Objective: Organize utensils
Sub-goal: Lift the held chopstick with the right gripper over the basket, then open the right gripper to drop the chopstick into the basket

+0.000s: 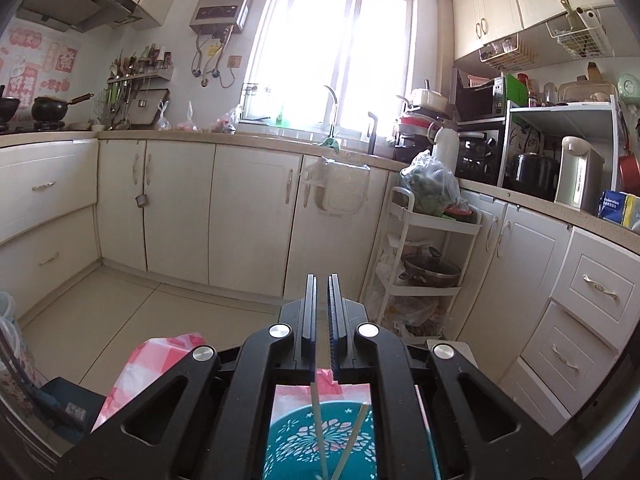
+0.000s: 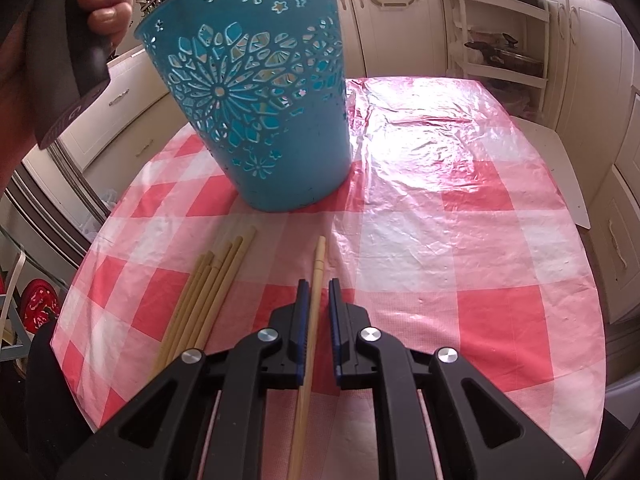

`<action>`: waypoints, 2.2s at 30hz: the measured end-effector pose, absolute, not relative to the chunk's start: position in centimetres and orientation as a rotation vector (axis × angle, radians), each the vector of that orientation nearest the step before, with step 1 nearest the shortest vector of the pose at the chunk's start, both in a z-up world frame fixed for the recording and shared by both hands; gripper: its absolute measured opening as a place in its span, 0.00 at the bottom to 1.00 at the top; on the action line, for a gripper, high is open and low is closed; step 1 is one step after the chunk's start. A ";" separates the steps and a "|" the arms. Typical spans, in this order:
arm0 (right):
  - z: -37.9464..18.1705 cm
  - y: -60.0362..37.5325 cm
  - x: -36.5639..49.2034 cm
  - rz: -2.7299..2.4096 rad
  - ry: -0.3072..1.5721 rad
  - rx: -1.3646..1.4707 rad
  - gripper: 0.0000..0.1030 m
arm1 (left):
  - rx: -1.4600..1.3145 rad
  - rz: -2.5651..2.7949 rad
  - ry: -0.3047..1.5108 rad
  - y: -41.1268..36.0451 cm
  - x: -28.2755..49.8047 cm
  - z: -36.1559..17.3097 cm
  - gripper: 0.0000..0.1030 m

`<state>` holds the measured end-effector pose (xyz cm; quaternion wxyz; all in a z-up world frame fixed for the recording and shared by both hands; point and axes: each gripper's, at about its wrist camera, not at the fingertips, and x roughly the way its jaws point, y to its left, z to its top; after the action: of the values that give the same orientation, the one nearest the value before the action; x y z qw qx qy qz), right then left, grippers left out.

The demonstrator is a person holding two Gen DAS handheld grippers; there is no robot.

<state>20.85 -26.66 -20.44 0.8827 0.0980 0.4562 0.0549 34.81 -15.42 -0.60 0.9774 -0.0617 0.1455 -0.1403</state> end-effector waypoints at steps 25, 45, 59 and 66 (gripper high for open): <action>-20.2 -24.9 20.8 0.093 0.961 0.107 0.22 | -0.157 -0.048 0.741 2.1 27.2 -17.5 0.86; -15.3 -30.0 18.2 0.178 0.836 0.425 0.05 | -0.192 -0.105 0.897 1.2 28.5 -20.6 0.92; 0.0 -29.9 26.1 0.239 0.355 0.487 0.06 | -0.197 -0.108 0.896 1.0 28.6 -20.4 0.93; -1.2 -29.9 32.4 0.128 0.296 0.488 0.06 | -0.223 -0.121 0.887 1.4 28.4 -20.4 0.93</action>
<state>32.39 -29.86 -1.25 0.9575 0.2404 0.1461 0.0631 28.36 1.40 -20.43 0.8954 -0.1077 0.4280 -0.0586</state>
